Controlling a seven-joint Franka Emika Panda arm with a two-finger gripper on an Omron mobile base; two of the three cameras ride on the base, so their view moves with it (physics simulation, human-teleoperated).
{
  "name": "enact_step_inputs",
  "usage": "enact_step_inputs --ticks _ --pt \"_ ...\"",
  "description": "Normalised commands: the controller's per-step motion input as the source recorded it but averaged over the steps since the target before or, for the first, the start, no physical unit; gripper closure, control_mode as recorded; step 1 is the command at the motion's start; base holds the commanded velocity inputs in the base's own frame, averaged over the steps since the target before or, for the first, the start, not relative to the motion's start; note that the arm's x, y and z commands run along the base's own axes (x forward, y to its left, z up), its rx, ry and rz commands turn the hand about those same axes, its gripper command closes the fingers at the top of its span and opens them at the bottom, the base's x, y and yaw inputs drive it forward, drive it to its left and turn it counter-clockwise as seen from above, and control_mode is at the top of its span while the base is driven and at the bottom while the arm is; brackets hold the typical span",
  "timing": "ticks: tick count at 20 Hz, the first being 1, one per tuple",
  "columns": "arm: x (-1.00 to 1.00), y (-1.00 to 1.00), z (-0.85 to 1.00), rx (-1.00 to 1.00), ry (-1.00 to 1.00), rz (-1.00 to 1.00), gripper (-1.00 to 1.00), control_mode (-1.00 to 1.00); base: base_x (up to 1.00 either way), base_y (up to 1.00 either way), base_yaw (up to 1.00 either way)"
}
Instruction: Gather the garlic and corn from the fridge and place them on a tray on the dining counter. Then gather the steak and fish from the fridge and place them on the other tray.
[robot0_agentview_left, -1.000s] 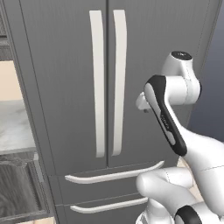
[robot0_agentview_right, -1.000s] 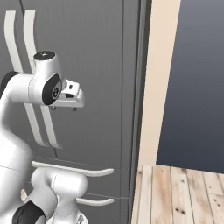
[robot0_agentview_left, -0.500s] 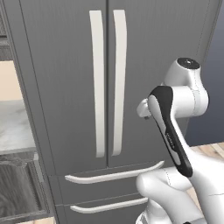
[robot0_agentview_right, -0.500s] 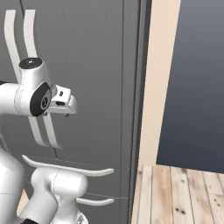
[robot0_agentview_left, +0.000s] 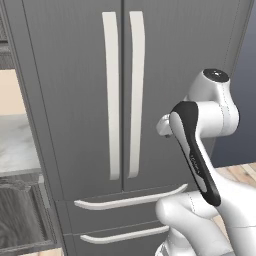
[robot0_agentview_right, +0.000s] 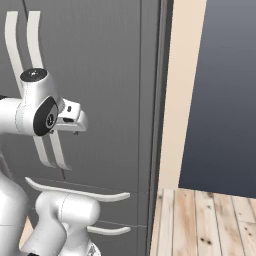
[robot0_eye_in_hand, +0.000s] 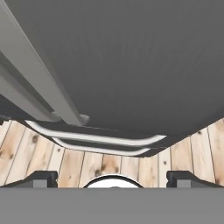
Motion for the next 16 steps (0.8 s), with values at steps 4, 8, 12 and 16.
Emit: enact_step_inputs --ticks 4,8,12,16 --pt "0.00 0.00 0.00 0.00 0.00 0.00 -1.00 -1.00 0.00 0.00 0.00" --pt "0.00 0.00 0.00 0.00 0.00 0.00 -1.00 1.00 0.00 0.00 0.00" --pt "0.00 0.00 0.00 0.00 0.00 0.00 -1.00 1.00 0.00 0.00 0.00" --pt "0.00 0.00 0.00 0.00 0.00 0.00 -1.00 1.00 0.00 0.00 0.00"
